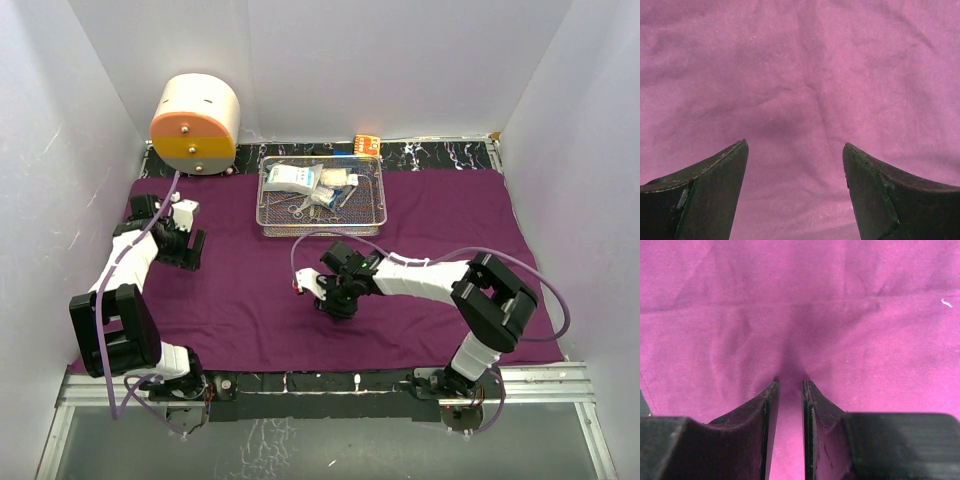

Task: Open and lay out the surgical kit
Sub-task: Smooth out the surgical kit at the center of the board.

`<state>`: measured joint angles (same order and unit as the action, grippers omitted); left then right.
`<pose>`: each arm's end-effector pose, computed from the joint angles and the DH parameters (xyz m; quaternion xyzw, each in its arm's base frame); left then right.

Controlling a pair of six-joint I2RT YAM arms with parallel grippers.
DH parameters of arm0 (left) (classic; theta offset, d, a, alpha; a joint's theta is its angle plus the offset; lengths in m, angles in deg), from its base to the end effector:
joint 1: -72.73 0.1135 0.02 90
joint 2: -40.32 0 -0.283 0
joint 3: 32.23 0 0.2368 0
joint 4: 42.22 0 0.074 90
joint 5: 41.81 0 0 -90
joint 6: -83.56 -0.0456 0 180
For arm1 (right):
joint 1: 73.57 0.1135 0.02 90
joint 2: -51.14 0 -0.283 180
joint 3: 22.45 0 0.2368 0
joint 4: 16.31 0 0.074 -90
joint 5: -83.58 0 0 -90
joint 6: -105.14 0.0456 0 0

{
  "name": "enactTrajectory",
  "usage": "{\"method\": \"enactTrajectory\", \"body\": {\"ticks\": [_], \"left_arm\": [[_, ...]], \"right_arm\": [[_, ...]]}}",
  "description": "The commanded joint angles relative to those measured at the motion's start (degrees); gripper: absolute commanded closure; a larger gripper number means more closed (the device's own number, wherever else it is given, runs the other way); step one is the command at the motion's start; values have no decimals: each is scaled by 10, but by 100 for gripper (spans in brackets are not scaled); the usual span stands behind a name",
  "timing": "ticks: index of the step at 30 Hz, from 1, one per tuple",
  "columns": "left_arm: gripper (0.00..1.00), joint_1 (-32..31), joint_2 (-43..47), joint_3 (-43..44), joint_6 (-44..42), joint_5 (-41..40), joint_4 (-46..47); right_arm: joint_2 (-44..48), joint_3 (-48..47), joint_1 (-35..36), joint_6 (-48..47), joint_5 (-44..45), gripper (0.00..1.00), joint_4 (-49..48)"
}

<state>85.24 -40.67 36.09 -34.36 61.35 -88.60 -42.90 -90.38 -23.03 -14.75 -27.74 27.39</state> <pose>0.2635 0.0478 0.2395 0.1587 0.9447 -0.0120 0.2869 0.1733 0.2366 0.1823 -0.6495 0.7179 0.2100 0.1368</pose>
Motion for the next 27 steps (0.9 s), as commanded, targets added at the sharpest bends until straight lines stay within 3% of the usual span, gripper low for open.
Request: {"method": "enactTrajectory", "body": {"ticks": [1,8,15,19,27], "left_arm": [[25,-3,36,-4,-18,-10,-16],[24,-3,45,-35,-66,-9,-46],[25,-15,85,-58,-112,55,-78],[26,-75,88,-42,-100,112,-77],[27,-229,68,-77,-94,87,-34]], "right_arm": [[-1,25,21,5,-9,77,45],[60,-11,3,6,23,76,52],[91,-12,-82,-11,14,75,62],[104,2,-169,-26,15,74,69],[145,45,-311,-103,68,74,137]]}}
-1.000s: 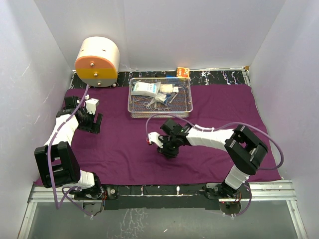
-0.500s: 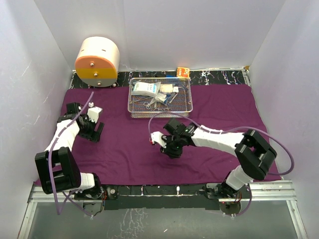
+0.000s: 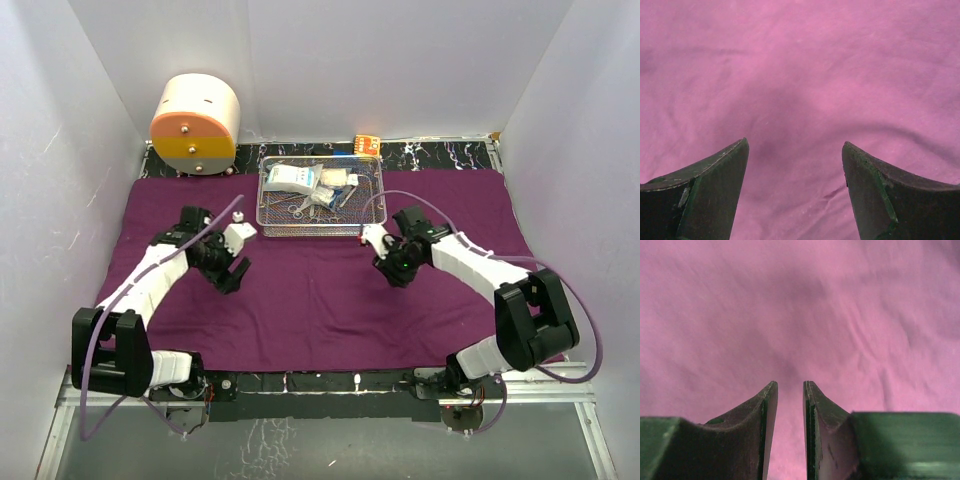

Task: Open and lay out the surgical kit
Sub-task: Smooth out the surgical kit at the center of the board.

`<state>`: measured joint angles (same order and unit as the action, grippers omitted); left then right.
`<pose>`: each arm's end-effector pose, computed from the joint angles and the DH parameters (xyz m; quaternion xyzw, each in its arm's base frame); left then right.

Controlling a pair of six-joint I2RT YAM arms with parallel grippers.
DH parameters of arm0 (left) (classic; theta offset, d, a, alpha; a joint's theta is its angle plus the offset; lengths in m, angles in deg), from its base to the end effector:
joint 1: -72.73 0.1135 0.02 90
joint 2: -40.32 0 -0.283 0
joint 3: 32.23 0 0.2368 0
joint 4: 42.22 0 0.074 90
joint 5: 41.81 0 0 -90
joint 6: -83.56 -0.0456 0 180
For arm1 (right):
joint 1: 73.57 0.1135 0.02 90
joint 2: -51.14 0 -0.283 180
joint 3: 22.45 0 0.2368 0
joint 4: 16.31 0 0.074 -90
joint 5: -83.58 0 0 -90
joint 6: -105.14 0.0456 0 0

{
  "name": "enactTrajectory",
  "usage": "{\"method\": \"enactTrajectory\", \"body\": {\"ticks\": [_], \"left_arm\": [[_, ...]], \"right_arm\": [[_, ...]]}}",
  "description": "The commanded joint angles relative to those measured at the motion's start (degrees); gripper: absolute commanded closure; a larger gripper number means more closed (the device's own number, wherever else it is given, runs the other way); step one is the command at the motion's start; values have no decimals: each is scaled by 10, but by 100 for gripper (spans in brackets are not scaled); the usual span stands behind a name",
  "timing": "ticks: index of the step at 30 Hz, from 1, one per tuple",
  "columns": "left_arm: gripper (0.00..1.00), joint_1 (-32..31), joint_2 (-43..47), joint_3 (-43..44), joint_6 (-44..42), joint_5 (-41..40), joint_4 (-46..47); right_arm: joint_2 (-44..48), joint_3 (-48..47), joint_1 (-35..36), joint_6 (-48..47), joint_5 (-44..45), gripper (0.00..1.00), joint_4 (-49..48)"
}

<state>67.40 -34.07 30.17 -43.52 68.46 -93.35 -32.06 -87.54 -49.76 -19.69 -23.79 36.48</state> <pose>0.2258 -0.0369 0.2327 0.3844 0.8778 -0.1020 0.2669 0.2232 0.1134 0.2099 -0.4992 0.8377 0.1325 0.1775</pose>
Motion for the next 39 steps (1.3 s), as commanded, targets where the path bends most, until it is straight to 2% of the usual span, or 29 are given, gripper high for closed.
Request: {"method": "enactTrajectory", "body": {"ticks": [1,7,22,28,33,39], "left_arm": [[27,-70,1,-25,-2,9,20],[27,-104,-28,-66,-33,-37,32],[26,-129,-54,-93,-79,-108,-50],[26,-140,-43,-72,-71,-94,-89],[26,-140,-15,-20,-58,-40,-124],[23,-140,11,9,-49,-7,-127]], "right_arm": [[40,24,-58,-65,36,74,55],[38,61,-111,-105,60,74,84],[16,73,-117,-134,101,74,156],[45,61,-129,-137,103,74,172],[63,47,-184,-172,113,74,174],[50,57,-313,-247,112,74,163]]}}
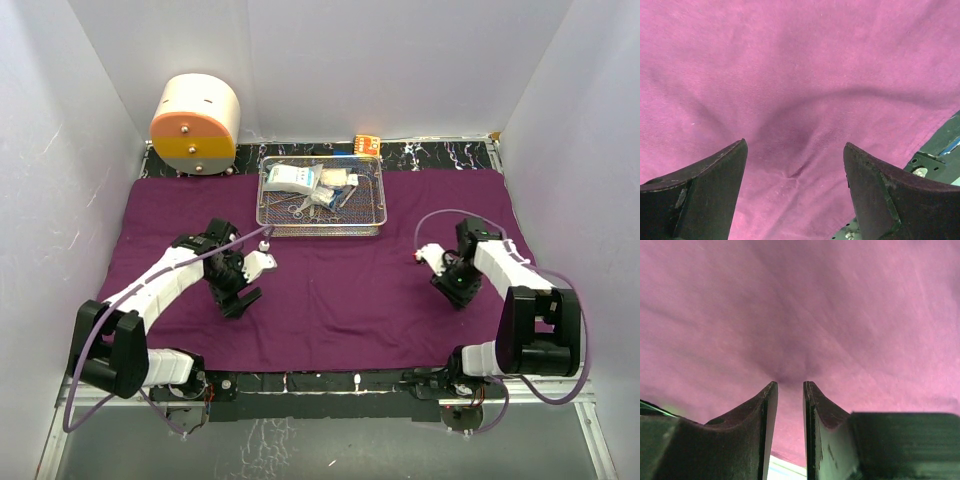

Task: Open and lay out the surgical kit
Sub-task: Smooth out the surgical kit at the center of the board.

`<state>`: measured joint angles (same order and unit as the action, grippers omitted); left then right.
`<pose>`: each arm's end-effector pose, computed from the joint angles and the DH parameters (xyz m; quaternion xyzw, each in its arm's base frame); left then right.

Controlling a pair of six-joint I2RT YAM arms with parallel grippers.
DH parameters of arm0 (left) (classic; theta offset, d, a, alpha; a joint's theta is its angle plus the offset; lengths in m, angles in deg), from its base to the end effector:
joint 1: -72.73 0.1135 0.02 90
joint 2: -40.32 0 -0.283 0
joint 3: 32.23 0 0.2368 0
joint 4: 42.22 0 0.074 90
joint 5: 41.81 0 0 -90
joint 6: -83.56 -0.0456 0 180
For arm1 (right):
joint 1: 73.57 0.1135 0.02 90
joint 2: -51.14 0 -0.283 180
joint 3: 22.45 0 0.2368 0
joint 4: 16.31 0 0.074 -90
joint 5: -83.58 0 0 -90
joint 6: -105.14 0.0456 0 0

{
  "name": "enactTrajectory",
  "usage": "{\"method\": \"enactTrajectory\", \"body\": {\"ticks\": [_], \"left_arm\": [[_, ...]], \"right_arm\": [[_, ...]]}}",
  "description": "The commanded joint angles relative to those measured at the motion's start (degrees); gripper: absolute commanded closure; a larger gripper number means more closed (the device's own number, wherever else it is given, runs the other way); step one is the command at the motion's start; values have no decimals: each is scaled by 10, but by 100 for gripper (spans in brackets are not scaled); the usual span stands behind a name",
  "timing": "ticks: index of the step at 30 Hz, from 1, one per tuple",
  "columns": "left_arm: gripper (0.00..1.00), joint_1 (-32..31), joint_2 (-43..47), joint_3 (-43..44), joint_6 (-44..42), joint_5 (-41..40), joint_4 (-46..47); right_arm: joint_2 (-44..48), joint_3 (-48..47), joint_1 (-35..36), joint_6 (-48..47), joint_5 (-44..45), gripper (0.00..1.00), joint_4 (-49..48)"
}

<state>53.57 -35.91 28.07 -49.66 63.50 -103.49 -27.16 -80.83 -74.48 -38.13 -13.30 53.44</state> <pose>0.1911 -0.0791 0.2083 0.5228 0.8349 -0.1064 0.1356 0.1860 0.0025 0.1907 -0.4406 0.8957 0.0521 0.0299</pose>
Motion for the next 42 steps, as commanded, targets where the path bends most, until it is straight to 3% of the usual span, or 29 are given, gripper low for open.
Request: {"method": "enactTrajectory", "body": {"ticks": [1,6,14,21,25,29,36,42], "left_arm": [[23,-2,29,35,19,43,-21],[22,-2,21,76,68,19,24],[20,1,-31,157,161,-34,120],[21,22,-122,254,250,-81,193],[26,42,-195,326,297,-103,218],[37,67,-277,416,331,-95,219],[57,70,-413,545,347,-102,198],[62,70,-486,622,379,-72,167]], "right_arm": [[-4,-2,-83,-73,10,74,-12],[-13,31,-140,-105,27,75,-32],[10,61,-174,-130,80,75,-29],[16,-44,-176,-110,-4,73,15],[-24,-149,-175,-53,-101,72,38],[-37,-197,-174,-16,-175,72,51],[-7,-182,-169,-6,-192,71,42],[11,-148,-168,-7,-183,71,33]]}}
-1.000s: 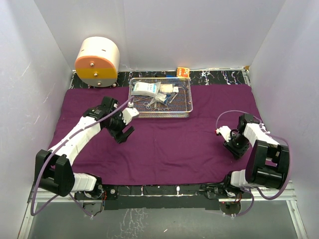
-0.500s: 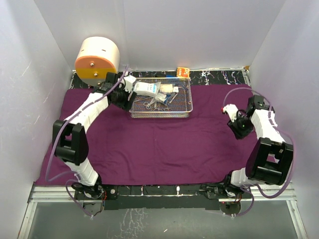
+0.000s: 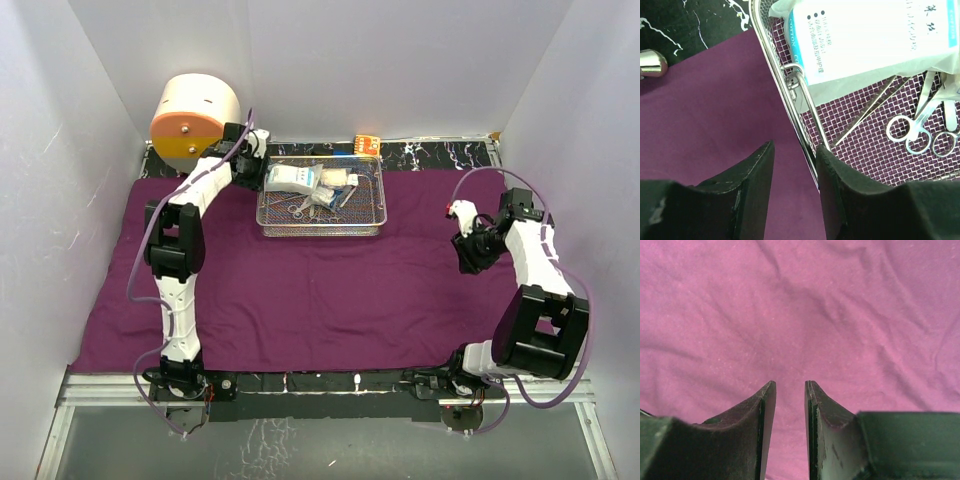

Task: Open and lay out the surgical kit
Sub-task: Smooth out the surgical kit at the center of the board, then move the container to the center of the board.

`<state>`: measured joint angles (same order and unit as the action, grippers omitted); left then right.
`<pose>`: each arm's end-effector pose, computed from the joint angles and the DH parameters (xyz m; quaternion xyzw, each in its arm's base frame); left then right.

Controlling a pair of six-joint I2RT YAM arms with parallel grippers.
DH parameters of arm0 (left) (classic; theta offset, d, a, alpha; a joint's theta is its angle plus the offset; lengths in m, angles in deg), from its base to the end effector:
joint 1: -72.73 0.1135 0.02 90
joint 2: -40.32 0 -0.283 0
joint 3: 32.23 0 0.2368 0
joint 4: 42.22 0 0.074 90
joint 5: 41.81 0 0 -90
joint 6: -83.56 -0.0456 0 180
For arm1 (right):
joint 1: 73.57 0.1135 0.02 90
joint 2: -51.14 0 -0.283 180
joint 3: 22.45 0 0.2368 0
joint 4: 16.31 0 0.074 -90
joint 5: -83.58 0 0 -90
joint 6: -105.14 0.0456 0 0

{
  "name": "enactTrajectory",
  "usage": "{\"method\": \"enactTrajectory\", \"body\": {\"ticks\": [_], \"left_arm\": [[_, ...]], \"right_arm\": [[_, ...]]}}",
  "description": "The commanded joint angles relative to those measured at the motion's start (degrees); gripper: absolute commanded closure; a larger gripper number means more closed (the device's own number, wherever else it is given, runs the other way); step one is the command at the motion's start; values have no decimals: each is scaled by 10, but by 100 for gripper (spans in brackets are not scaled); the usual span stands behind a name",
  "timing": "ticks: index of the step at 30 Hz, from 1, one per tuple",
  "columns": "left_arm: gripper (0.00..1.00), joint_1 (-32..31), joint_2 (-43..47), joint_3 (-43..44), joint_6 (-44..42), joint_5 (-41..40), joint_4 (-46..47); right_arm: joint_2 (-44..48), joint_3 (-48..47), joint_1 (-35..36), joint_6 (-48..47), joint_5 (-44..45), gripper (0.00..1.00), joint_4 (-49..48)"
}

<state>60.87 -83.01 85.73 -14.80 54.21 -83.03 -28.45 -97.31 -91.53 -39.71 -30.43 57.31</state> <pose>0.4824 -0.1062 0.2417 0.1819 0.9087 -0.0601 0.3710 0.2228 -0.0527 0.2590 -0.3279 0.9164 0.1076 0.2027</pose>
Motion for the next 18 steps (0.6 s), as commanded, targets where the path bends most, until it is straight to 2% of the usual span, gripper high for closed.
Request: {"method": "enactTrajectory", "body": {"ticks": [1,6,14,18], "left_arm": [[62,-3,-18,49,36,19,-37],[56,-3,17,12,53,-3,5],[56,-3,121,-67,50,-78,91],[54,-9,163,-108,50,-74,122]], "right_arm": [[24,21,3,8,-10,71,-7],[27,43,3,8,-5,71,-19],[16,55,3,11,-11,71,-29],[12,58,3,13,-15,71,-36]]}}
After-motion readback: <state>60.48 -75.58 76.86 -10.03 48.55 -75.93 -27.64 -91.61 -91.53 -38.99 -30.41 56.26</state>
